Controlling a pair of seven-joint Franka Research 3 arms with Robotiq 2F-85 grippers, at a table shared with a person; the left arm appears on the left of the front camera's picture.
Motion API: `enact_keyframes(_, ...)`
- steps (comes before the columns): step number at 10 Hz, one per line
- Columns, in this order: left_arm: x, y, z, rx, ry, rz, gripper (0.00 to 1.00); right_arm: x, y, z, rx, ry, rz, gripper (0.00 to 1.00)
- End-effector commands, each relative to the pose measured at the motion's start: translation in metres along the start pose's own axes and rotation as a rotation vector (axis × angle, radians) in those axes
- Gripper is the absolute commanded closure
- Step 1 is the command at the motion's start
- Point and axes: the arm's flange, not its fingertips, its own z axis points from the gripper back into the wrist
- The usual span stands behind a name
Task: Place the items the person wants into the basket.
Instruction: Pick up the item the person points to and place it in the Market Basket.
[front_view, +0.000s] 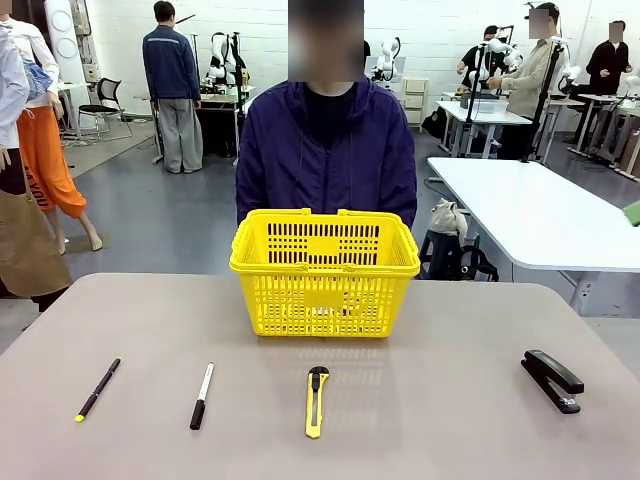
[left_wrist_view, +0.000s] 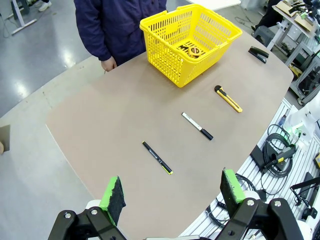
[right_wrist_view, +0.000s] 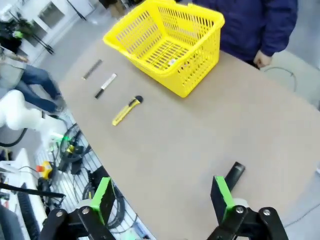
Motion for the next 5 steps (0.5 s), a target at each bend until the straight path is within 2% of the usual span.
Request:
enact_keyframes(1, 0.0, 0.001, 0.001, -0.011, -0.014, -0.013, 0.0, -0.023, -0.001, 0.0, 0.03, -0.061, -0.014, 0.0)
enact_keyframes(3, 0.0, 0.001, 0.001, -0.011, -0.014, -0.013, 0.0, -0.039, -0.002, 0.011, 0.057, -0.105, -0.01, 0.0)
enact_keyframes(5, 0.0, 0.001, 0.001, -0.011, -0.014, -0.013, 0.0, -0.054, 0.009, 0.026, 0.027, -0.167, 0.005, 0.0)
